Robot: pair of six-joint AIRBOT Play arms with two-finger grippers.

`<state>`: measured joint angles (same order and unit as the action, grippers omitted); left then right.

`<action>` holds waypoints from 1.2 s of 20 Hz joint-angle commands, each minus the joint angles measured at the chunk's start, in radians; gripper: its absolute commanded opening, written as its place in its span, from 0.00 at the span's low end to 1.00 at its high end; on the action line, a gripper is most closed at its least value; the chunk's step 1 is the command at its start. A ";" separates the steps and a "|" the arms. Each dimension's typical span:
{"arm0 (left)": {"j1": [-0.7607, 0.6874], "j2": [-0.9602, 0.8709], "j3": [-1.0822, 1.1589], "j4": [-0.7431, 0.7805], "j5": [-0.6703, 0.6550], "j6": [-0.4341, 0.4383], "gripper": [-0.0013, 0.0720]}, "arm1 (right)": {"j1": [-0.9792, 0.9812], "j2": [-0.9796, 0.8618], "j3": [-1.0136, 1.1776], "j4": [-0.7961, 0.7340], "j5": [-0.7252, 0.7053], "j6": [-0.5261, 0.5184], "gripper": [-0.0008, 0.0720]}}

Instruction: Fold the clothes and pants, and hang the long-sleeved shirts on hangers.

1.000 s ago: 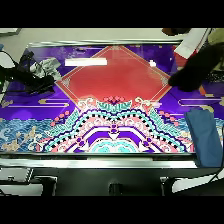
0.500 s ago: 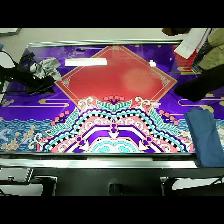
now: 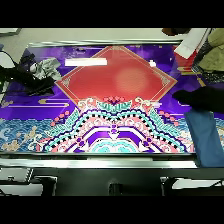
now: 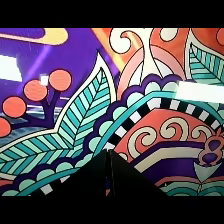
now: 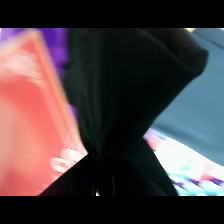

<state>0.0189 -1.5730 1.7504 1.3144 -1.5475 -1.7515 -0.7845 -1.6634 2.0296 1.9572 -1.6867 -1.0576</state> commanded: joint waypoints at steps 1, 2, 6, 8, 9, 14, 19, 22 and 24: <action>0.006 -0.001 0.000 0.000 -0.005 0.000 0.04 | -0.002 0.031 -0.019 -0.137 -0.149 -0.060 0.04; 0.010 -0.001 0.000 0.000 -0.006 0.000 0.04 | -0.002 0.051 -0.040 -0.162 -0.149 -0.048 0.04; 0.021 0.000 0.000 0.000 -0.012 0.000 0.04 | -0.002 0.137 -0.207 -0.266 -0.149 -0.076 0.04; 0.024 0.000 0.000 0.000 -0.020 0.000 0.04 | -0.002 0.188 -0.328 -0.359 -0.148 -0.113 0.04; 0.024 0.000 0.000 0.000 -0.025 0.000 0.04 | -0.002 0.214 -0.386 -0.420 -0.144 -0.126 0.05; 0.024 0.000 0.000 0.000 -0.027 0.000 0.04 | -0.002 0.302 -0.620 -0.572 -0.058 -0.131 0.05; 0.023 0.000 0.000 0.000 -0.031 0.000 0.04 | -0.002 0.307 -0.753 -0.654 -0.054 -0.127 0.05; 0.023 0.000 0.000 0.000 -0.032 0.000 0.04 | -0.002 0.307 -0.793 -0.695 -0.063 -0.120 0.05; 0.023 0.000 0.000 0.000 -0.032 0.000 0.04 | -0.002 0.307 -0.814 -0.704 -0.063 -0.111 0.05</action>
<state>0.0418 -1.5730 1.7504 1.3136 -1.5787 -1.7519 -0.7864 -1.3582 1.2549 1.2949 -1.7462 -1.1831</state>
